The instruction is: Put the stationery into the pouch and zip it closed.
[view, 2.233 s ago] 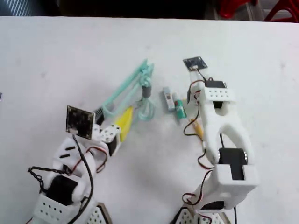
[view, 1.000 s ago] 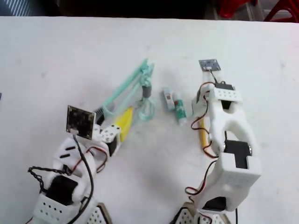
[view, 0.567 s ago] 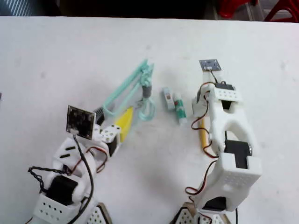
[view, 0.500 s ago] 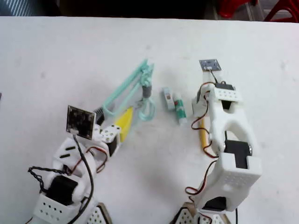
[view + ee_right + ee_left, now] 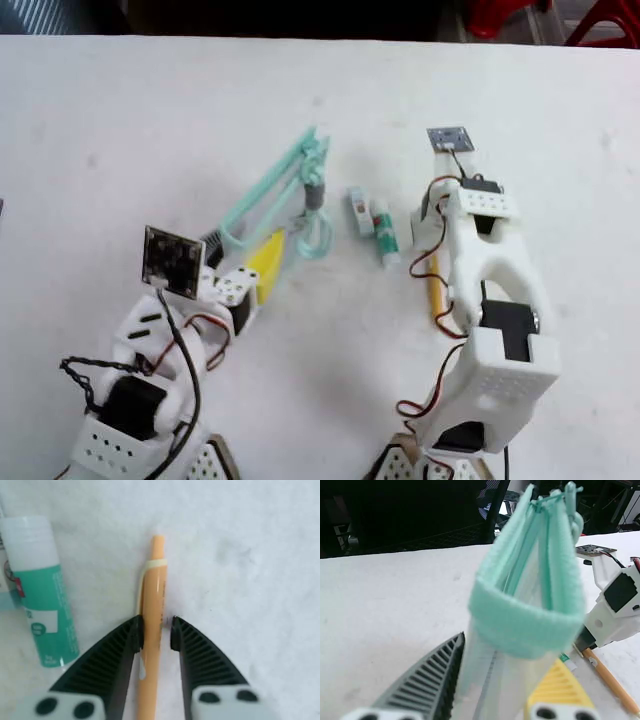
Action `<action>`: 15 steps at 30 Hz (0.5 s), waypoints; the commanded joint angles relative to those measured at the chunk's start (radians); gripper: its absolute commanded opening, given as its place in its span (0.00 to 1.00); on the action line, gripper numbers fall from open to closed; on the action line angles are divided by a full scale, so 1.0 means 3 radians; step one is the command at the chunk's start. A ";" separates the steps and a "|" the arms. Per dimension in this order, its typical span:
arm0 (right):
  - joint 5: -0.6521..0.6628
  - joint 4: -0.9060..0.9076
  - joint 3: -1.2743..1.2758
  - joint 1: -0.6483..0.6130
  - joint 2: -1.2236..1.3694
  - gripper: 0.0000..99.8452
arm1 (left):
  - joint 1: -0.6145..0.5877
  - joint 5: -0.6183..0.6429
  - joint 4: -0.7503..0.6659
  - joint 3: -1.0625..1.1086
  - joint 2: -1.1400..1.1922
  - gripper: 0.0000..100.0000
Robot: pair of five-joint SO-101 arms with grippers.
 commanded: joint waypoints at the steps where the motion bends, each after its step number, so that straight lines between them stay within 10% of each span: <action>1: 0.0000 -0.0008 -0.0041 0.0054 -0.0003 0.13 | 0.0049 -0.0036 -0.0010 -0.0010 -0.0018 0.19; 15: 0.0276 0.0049 -0.0061 -0.0064 0.0018 0.13 | 0.0049 -0.0036 -0.0010 -0.0010 -0.0018 0.19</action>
